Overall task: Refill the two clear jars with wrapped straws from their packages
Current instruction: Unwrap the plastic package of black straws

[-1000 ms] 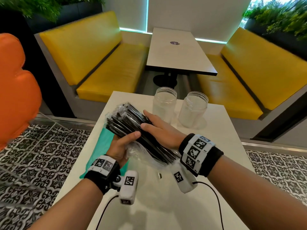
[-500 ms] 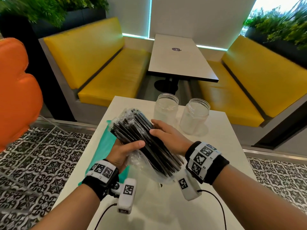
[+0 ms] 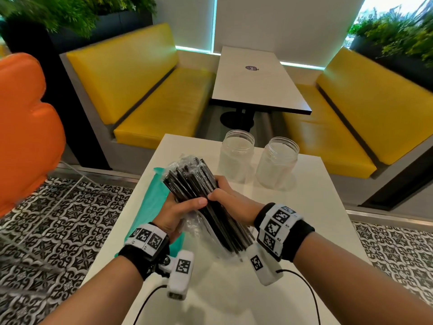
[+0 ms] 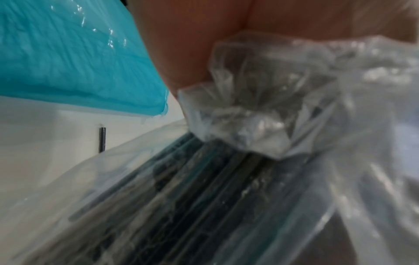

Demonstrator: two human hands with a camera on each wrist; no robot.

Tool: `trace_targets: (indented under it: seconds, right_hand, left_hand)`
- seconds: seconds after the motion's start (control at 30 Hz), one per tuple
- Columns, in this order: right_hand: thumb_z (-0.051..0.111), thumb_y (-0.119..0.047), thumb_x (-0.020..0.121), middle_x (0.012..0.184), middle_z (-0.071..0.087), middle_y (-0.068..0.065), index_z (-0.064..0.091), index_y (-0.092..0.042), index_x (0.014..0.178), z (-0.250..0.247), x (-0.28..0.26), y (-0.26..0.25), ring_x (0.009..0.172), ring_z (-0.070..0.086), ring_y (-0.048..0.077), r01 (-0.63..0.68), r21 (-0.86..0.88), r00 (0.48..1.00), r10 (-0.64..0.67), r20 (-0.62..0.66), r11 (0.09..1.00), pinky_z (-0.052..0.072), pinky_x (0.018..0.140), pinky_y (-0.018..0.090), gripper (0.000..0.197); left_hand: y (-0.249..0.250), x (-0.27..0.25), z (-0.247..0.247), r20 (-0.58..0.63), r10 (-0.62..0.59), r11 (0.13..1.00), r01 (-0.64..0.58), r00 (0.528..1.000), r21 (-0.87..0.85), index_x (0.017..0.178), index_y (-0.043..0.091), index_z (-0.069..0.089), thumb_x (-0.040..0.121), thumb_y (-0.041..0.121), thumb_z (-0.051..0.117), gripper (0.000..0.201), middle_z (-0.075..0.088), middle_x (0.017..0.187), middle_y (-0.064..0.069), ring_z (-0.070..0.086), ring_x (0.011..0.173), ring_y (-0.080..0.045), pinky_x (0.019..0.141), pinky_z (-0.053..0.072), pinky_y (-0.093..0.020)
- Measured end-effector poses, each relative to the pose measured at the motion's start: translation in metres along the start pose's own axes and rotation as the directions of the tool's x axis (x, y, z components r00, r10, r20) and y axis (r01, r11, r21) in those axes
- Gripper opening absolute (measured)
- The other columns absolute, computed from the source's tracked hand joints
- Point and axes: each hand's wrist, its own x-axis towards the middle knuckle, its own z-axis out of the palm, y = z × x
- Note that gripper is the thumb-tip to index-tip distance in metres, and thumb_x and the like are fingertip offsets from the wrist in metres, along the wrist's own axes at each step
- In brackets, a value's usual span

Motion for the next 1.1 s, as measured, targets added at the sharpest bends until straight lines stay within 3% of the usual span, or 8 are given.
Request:
trace_targets:
  seconds: [0.17,0.27,0.37,0.63,0.73,0.83,1.0,1.1]
  right_hand:
    - [0.065,-0.04,0.07,0.122,0.047,-0.002,0.028,-0.025,0.128,-0.006,-0.006,0.002,0.116,0.05,0.015,0.053,0.03,0.996,-0.055,0.065,0.998,0.047,0.101,0.033,0.07]
    - [0.082,-0.026,0.067,0.131,0.04,-0.001,0.017,-0.019,0.143,-0.01,-0.009,0.011,0.123,0.046,0.017,0.085,-0.069,0.992,-0.078,0.095,0.994,0.047,0.103,0.033,0.1]
    - [0.094,-0.038,0.053,0.14,0.034,-0.004,0.008,-0.031,0.146,-0.009,-0.007,0.021,0.129,0.042,0.014,0.103,-0.227,0.995,-0.097,0.036,0.969,0.043,0.108,0.034,0.126]
    - [0.08,-0.015,0.073,0.116,0.056,0.006,0.018,-0.019,0.136,-0.013,-0.003,0.033,0.101,0.064,0.019,0.087,-0.109,0.986,-0.101,-0.134,0.99,0.058,0.086,0.038,0.088]
    - [0.078,-0.016,0.077,0.112,0.061,0.006,0.019,-0.02,0.135,-0.016,-0.001,0.038,0.098,0.067,0.02,0.083,-0.066,0.976,-0.095,-0.194,0.994,0.058,0.087,0.04,0.082]
    - [0.074,-0.013,0.082,0.113,0.06,0.008,0.019,-0.021,0.13,-0.02,-0.001,0.038,0.098,0.067,0.021,0.112,0.013,0.96,-0.105,-0.259,0.994,0.059,0.083,0.035,0.073]
    - [0.072,-0.029,0.073,0.133,0.045,0.006,0.008,-0.038,0.137,-0.015,0.005,0.033,0.119,0.055,0.019,0.142,0.01,0.912,-0.127,-0.391,0.99,0.05,0.101,0.042,0.091]
    - [0.071,-0.037,0.071,0.144,0.028,0.004,-0.001,-0.04,0.144,-0.005,0.008,0.027,0.132,0.041,0.023,0.075,-0.018,0.919,-0.076,-0.388,0.997,0.04,0.111,0.045,0.103]
  left_hand:
    - [0.002,0.003,0.002,0.01,-0.014,1.0,0.014,1.0,0.004,0.136,0.005,0.055,0.04,0.036,0.1,0.11,0.069,0.125,-0.022,0.067,0.115,-0.038,0.091,0.056,-0.048]
    - [0.002,0.007,0.006,0.011,-0.015,1.0,0.015,1.0,-0.015,0.132,0.007,0.057,0.039,0.03,0.1,0.105,0.071,0.119,-0.02,0.07,0.108,-0.036,0.078,0.06,-0.041]
    - [0.002,0.01,0.011,0.025,-0.005,1.0,0.005,1.0,0.017,0.126,0.009,0.062,0.049,0.02,0.09,0.083,0.075,0.11,-0.015,0.072,0.105,-0.034,0.075,0.061,-0.04]
    - [0.013,0.016,0.016,-0.001,-0.016,0.999,0.016,1.0,0.03,0.132,0.011,0.056,0.041,0.047,0.094,0.104,0.069,0.12,-0.018,0.076,0.079,-0.015,0.059,0.06,-0.03]
    - [0.015,0.018,0.009,-0.003,-0.079,0.997,0.079,0.997,-0.004,0.121,0.026,0.071,0.046,0.065,0.088,0.086,0.071,0.126,-0.012,0.073,0.105,-0.023,0.085,0.06,-0.042]
    - [0.006,0.017,-0.003,-0.07,-0.058,0.998,0.056,0.996,-0.029,0.143,0.032,0.05,0.035,0.068,0.092,0.121,0.061,0.139,-0.005,0.061,0.125,-0.025,0.1,0.05,-0.047]
    - [-0.021,0.005,0.005,0.045,-0.028,0.881,0.003,0.999,0.473,0.154,0.036,0.019,0.028,0.054,0.1,0.151,0.048,0.15,0.01,0.048,0.136,-0.014,0.114,0.039,-0.042]
    - [-0.033,0.008,0.021,-0.001,0.007,0.765,-0.005,1.0,0.644,0.157,0.021,0.011,0.029,0.056,0.1,0.16,0.05,0.148,0.007,0.048,0.138,-0.013,0.116,0.04,-0.044]
